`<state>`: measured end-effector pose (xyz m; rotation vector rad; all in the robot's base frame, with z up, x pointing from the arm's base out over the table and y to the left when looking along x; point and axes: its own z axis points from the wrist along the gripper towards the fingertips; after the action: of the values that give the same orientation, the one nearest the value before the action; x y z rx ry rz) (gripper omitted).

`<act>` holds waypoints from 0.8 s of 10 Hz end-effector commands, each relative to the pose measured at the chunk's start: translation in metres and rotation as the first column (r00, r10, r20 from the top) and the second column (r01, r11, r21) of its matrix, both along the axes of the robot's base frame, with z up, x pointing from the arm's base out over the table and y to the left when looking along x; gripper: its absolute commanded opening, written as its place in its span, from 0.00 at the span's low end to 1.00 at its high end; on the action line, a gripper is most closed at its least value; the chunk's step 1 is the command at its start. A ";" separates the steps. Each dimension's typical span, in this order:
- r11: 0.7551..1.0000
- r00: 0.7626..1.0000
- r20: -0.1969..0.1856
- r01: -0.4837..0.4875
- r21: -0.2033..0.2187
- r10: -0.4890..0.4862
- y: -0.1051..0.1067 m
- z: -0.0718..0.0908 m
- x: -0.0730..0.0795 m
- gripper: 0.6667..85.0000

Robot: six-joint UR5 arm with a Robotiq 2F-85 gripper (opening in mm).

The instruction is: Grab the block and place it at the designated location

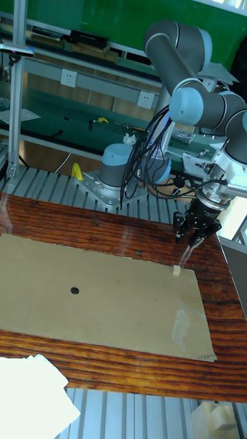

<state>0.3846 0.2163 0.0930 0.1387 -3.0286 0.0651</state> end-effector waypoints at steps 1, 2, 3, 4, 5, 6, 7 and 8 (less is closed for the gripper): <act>0.999 0.999 0.040 -0.032 0.025 0.031 0.006 0.001 0.011 0.50; 0.998 0.998 0.053 -0.039 0.048 0.037 0.012 0.001 0.014 0.53; 0.998 0.998 0.053 -0.048 0.039 0.046 0.009 0.001 0.014 0.54; 0.997 0.998 0.054 -0.030 0.066 0.026 0.016 -0.014 0.023 0.54; 0.997 0.997 0.071 -0.034 0.065 0.029 0.015 -0.032 0.036 0.54; 0.998 0.995 0.091 -0.034 0.045 0.029 0.007 -0.049 0.044 0.55; 0.998 0.993 0.114 -0.043 0.045 0.037 0.002 -0.062 0.052 0.56; 0.998 0.993 0.116 -0.032 0.047 0.026 0.002 -0.063 0.053 0.60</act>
<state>0.4240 0.2209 0.0511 0.2020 -3.1155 0.0177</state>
